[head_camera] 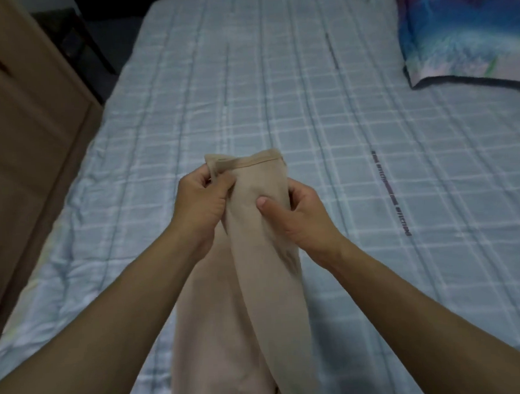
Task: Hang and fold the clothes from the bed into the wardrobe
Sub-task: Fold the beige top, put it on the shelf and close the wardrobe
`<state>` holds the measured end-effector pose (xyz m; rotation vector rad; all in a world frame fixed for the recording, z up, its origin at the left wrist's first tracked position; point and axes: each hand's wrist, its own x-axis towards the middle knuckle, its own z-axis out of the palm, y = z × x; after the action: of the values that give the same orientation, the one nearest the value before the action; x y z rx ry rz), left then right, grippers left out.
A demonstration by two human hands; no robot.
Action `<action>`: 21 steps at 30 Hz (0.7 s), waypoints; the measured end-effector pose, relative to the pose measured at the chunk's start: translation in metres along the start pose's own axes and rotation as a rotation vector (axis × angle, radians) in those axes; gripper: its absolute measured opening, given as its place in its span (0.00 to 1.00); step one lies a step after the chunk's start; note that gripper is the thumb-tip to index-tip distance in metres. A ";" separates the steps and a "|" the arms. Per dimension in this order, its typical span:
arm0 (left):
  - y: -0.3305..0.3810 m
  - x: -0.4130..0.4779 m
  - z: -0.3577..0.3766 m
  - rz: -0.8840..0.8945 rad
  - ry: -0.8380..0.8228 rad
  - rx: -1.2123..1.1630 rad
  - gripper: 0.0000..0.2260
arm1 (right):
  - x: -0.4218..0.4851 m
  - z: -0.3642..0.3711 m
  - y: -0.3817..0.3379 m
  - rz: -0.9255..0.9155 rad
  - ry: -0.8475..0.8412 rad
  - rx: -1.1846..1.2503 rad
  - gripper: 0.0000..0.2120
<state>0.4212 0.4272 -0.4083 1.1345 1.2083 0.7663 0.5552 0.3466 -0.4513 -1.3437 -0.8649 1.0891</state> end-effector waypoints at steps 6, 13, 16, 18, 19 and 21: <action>-0.026 0.011 -0.040 -0.179 -0.099 0.065 0.25 | 0.025 0.047 0.008 -0.083 0.192 -0.253 0.06; -0.062 0.059 -0.054 0.102 0.007 0.387 0.18 | 0.059 0.061 0.040 0.034 0.278 -0.418 0.07; -0.095 0.076 -0.055 0.069 0.003 0.526 0.19 | 0.062 0.062 0.062 0.169 0.246 -0.562 0.23; -0.115 0.078 -0.060 0.032 -0.021 0.626 0.24 | 0.055 0.062 0.076 0.167 0.183 -0.689 0.33; -0.122 0.077 -0.062 0.050 -0.023 0.686 0.26 | 0.051 0.061 0.083 0.141 0.145 -0.760 0.36; -0.131 0.071 -0.066 0.146 -0.031 0.806 0.30 | 0.043 0.061 0.096 0.089 0.057 -0.869 0.37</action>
<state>0.3600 0.4705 -0.5527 1.8959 1.4654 0.3499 0.5005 0.3981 -0.5471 -2.1237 -1.3193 0.7403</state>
